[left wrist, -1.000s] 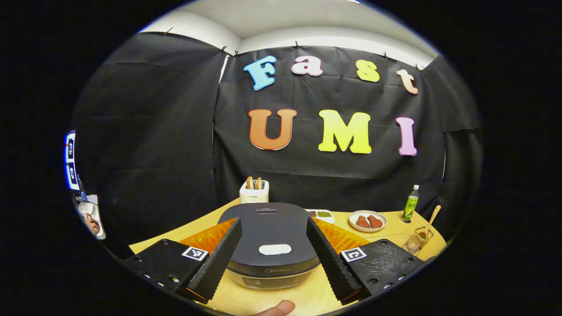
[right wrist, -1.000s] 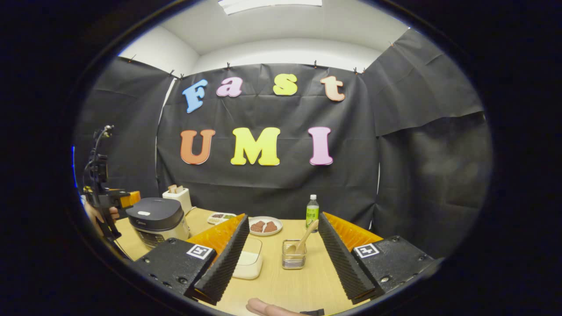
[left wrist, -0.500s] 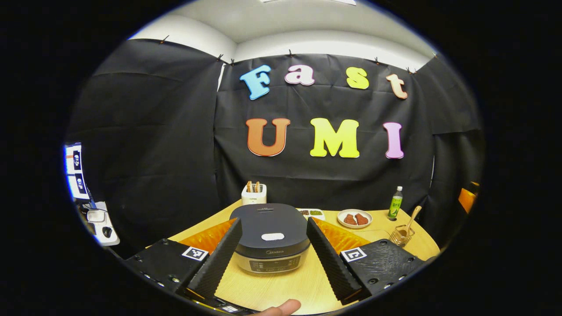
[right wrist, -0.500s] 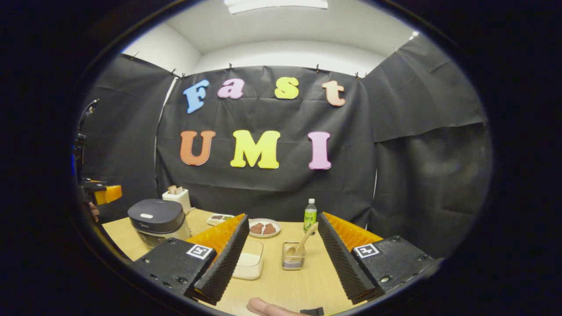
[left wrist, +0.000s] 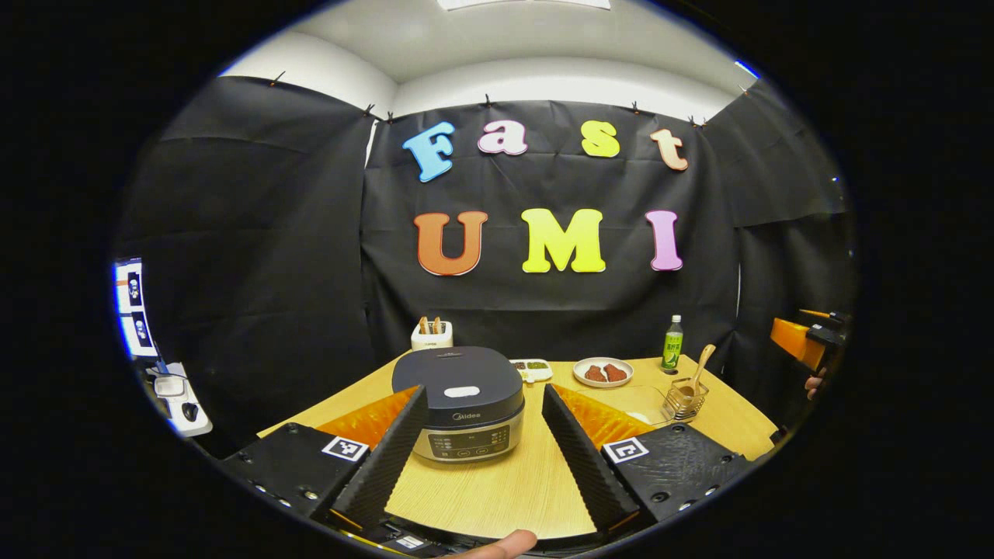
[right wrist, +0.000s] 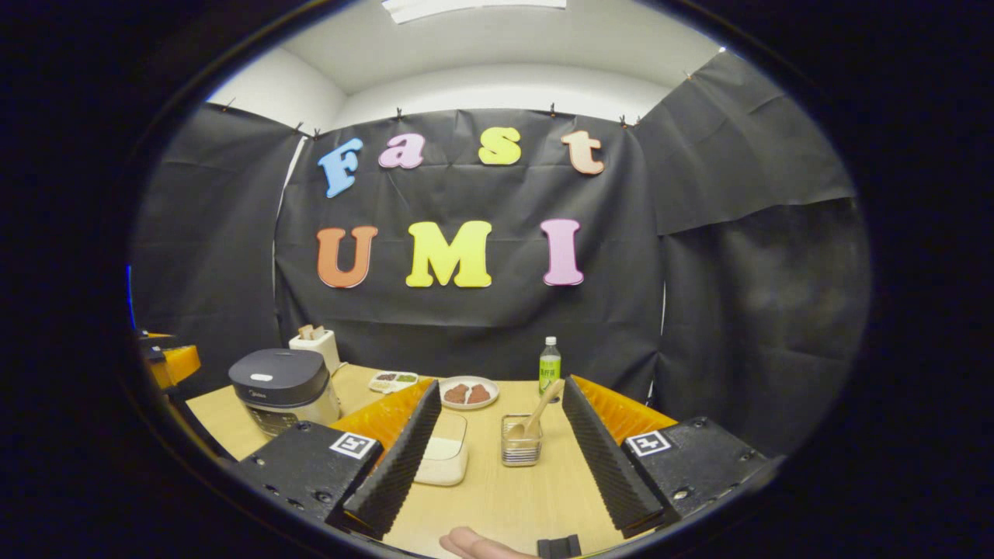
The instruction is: Close the left gripper, press the button to open the rice cooker; take a wooden spoon from the chopstick holder with the right hand, scoop a spoonful of rice and pour it into the rice cooker, then put the wooden spoon back into the chopstick holder.
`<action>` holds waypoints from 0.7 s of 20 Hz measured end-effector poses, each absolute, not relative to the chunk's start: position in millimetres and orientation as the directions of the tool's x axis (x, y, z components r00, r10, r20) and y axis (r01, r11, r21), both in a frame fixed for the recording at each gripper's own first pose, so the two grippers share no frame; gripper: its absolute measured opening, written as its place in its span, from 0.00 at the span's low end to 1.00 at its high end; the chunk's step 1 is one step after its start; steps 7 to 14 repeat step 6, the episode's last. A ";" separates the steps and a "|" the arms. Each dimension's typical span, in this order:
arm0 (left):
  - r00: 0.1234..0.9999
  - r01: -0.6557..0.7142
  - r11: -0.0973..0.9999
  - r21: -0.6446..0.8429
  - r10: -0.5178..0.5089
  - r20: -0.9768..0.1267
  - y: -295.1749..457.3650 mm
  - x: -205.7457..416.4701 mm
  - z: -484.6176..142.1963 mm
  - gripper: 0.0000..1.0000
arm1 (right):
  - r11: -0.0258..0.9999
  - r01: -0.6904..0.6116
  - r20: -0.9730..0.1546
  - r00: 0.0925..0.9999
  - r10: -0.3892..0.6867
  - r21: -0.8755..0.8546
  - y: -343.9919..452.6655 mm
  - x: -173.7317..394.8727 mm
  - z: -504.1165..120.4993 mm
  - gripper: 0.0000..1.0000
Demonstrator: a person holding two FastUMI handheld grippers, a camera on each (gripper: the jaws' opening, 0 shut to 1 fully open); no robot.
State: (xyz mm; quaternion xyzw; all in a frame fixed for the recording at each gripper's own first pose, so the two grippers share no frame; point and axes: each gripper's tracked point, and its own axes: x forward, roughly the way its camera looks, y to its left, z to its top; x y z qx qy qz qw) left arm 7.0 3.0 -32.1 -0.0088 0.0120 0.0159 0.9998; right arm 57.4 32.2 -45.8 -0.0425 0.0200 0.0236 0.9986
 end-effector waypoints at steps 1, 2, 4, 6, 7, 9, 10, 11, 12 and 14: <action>0.999 -0.032 0.999 -0.021 0.031 -0.022 3.1 5.7 -30.7 0.95 | 0.995 -0.047 -0.043 0.998 0.043 -0.088 30.7 56.9 -47.3 1.00; 0.999 -0.032 0.999 -0.024 0.031 -0.018 2.2 4.8 -29.8 0.95 | 0.995 -0.049 -0.041 0.998 0.046 -0.091 30.6 55.6 -48.6 1.00; 1.000 -0.031 0.999 -0.025 0.031 -0.007 0.5 4.9 -26.3 0.95 | 0.994 -0.058 -0.041 0.998 0.055 -0.097 32.8 54.5 -49.5 1.00; 1.000 -0.027 0.999 -0.023 0.027 -0.002 -3.9 6.3 -25.3 0.95 | 0.992 -0.065 -0.043 0.997 0.061 -0.104 31.8 53.1 -50.5 0.99; 1.000 -0.027 0.999 -0.023 0.027 -0.002 -3.9 6.3 -25.3 0.95 | 0.992 -0.065 -0.043 0.997 0.061 -0.104 31.8 53.1 -50.5 0.99; 1.000 -0.027 0.999 -0.023 0.027 -0.002 -3.9 6.3 -25.3 0.95 | 0.992 -0.065 -0.043 0.997 0.061 -0.104 31.8 53.1 -50.5 0.99; 1.000 -0.027 0.999 -0.023 0.027 -0.002 -3.9 6.3 -25.3 0.95 | 0.992 -0.065 -0.043 0.997 0.061 -0.104 31.8 53.1 -50.5 0.99; 1.000 -0.027 0.999 -0.023 0.027 -0.002 -3.9 6.3 -25.3 0.95 | 0.992 -0.065 -0.043 0.997 0.061 -0.104 31.8 53.1 -50.5 0.99; 1.000 -0.027 0.999 -0.023 0.027 -0.002 -3.9 6.3 -25.3 0.95 | 0.992 -0.065 -0.043 0.997 0.061 -0.104 31.8 53.1 -50.5 0.99; 1.000 -0.027 0.999 -0.023 0.027 -0.002 -3.9 6.3 -25.3 0.95 | 0.992 -0.065 -0.043 0.997 0.061 -0.104 31.8 53.1 -50.5 0.99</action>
